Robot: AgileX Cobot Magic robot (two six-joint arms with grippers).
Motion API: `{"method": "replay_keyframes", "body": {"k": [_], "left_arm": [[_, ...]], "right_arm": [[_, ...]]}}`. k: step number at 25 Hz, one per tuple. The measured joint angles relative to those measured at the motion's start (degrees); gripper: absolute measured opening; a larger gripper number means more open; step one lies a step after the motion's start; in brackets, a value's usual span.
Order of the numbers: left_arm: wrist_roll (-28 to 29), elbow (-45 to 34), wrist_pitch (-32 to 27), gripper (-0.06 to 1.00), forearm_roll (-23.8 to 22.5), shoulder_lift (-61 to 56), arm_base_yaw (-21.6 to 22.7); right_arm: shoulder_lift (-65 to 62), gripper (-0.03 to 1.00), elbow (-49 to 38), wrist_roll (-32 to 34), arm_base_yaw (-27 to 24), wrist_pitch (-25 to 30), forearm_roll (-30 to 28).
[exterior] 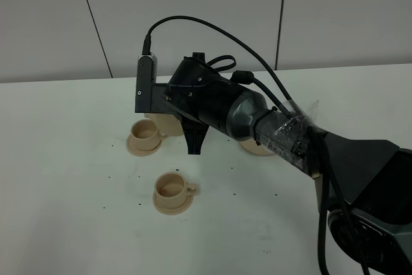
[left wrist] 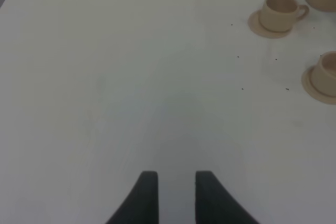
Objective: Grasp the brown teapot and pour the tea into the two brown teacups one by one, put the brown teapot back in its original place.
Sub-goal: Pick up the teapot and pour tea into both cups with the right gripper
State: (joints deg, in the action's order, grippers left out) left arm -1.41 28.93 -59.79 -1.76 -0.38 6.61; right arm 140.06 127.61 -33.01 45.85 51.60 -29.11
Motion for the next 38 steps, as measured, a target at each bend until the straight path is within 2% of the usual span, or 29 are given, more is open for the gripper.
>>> {"method": "replay_keyframes", "body": {"k": [7, 18, 38], "left_arm": [[0.0, 0.0, 0.0, 0.24, 0.0, 0.0, 0.0], [-0.1, 0.0, 0.0, 0.24, 0.0, 0.0, 0.0], [-0.1, 0.0, 0.0, 0.24, 0.0, 0.0, 0.0]], "right_arm": [[0.0, 0.09, 0.0, -0.4, 0.3, -0.6, -0.2], [1.6, 0.09, 0.0, -0.5, 1.6, -0.4, -6.1], [1.6, 0.09, 0.0, -0.6, 2.2, -0.3, -10.3]]}}
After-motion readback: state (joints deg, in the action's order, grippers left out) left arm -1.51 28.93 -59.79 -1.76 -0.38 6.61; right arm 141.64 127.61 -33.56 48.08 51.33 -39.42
